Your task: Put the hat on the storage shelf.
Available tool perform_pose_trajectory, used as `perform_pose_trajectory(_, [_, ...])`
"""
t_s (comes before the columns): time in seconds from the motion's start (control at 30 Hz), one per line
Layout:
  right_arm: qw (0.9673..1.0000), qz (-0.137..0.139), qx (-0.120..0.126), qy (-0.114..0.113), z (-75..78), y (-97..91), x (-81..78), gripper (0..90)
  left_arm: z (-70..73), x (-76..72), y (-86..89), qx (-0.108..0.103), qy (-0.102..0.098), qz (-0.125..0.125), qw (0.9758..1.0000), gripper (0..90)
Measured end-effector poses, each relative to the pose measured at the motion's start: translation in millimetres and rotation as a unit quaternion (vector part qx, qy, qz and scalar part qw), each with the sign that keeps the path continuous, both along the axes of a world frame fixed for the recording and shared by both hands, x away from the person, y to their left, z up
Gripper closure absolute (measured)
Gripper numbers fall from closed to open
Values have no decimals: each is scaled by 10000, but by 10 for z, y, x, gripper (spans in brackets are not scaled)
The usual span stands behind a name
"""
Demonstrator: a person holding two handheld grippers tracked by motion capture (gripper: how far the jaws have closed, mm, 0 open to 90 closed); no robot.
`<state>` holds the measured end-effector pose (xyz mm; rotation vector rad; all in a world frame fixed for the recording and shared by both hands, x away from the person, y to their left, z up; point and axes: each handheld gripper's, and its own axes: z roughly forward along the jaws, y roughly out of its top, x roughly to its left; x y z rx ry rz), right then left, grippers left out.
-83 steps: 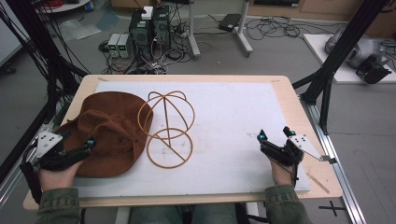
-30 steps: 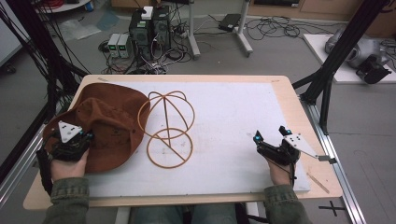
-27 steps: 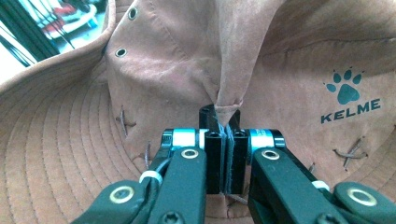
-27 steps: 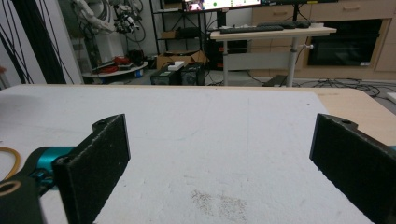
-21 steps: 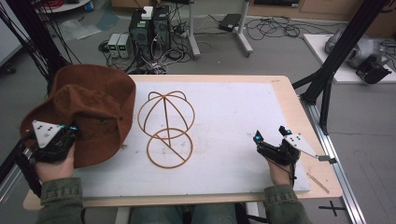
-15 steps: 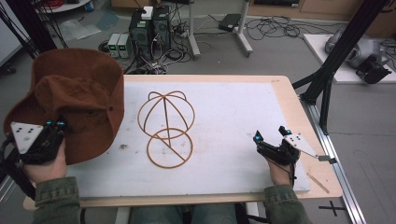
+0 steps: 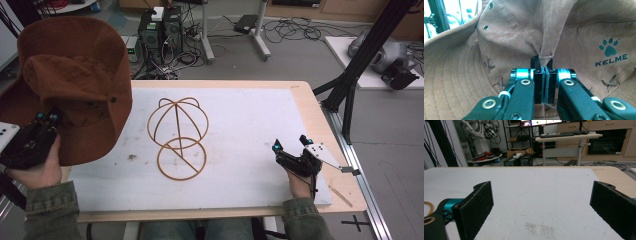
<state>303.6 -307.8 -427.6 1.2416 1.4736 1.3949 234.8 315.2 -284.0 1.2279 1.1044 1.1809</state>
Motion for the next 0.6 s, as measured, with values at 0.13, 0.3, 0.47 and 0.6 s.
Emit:
perform_pose_trajectory(0.13, [10000,20,-18,-22,-3,-1,8,46,76,27,-38,-31,-53,-111,9999,885])
perform_pose_trajectory(0.3, [10000,15,-1,-11,-2,0,10,45,210,81,-114,52,-108,-222,9997,885])
perform_pose_trajectory(0.47, [10000,21,24,7,-3,1,10,45,352,171,-204,-2,-180,-415,9990,885])
perform_pose_trajectory(0.6, [10000,17,14,11,-6,-2,15,46,457,243,-312,109,-199,-615,9978,885])
